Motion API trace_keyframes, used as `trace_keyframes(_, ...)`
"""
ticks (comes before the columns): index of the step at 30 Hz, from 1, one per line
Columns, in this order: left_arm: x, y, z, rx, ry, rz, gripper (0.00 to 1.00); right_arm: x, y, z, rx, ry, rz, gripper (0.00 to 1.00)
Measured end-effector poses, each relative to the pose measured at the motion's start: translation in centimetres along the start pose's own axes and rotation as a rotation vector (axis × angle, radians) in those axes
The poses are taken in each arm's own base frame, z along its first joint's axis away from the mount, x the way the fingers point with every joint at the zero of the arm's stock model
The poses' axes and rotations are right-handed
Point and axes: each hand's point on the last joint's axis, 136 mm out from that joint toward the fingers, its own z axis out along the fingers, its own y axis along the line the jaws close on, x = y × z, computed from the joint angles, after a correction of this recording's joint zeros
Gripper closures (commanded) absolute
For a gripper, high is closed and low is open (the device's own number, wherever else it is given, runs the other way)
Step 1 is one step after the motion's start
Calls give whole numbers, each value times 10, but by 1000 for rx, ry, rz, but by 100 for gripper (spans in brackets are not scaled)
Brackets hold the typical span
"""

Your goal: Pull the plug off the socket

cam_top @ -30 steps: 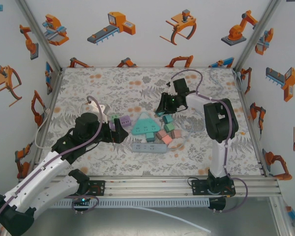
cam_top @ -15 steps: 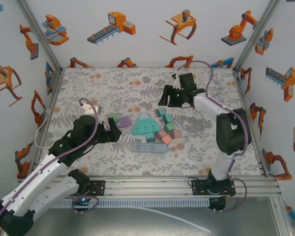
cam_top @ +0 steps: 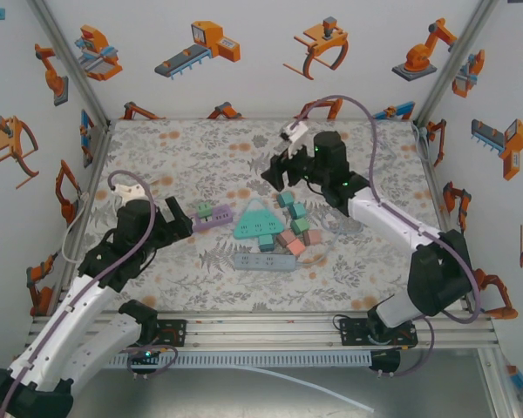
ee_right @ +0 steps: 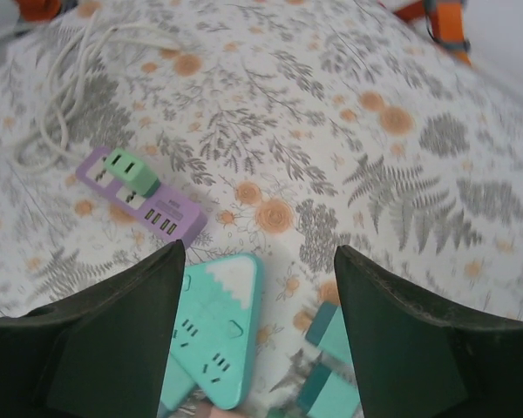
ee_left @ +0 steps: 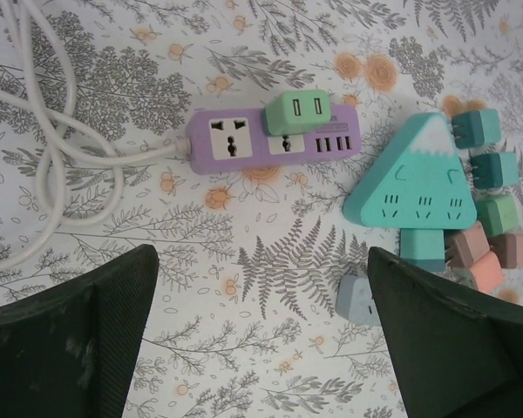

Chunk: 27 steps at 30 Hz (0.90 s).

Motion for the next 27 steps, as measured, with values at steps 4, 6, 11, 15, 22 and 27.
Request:
trace_keyframes(4, -5, 9, 3, -36, -17, -25, 3, 0, 46, 13, -147, -35, -290, 30)
trace_keyframes(6, -7, 15, 5, -63, -22, -44, 3, 5, 64, 21, -218, -40, -404, 29)
trace_keyframes(11, -15, 39, 13, -156, -33, -119, 3, 18, 96, 50, -394, -21, -601, 29)
trace_keyframes(15, -17, 57, 21, -213, -21, -188, 3, 25, 109, 76, -491, 21, -684, 29)
trace_keyframes(22, -1, 83, 51, -314, 82, -277, 3, 49, 129, 121, -609, 107, -735, 28)
trace_keyframes(27, 17, 91, 73, -364, 163, -278, 9, 79, 136, 151, -644, 179, -736, 29)
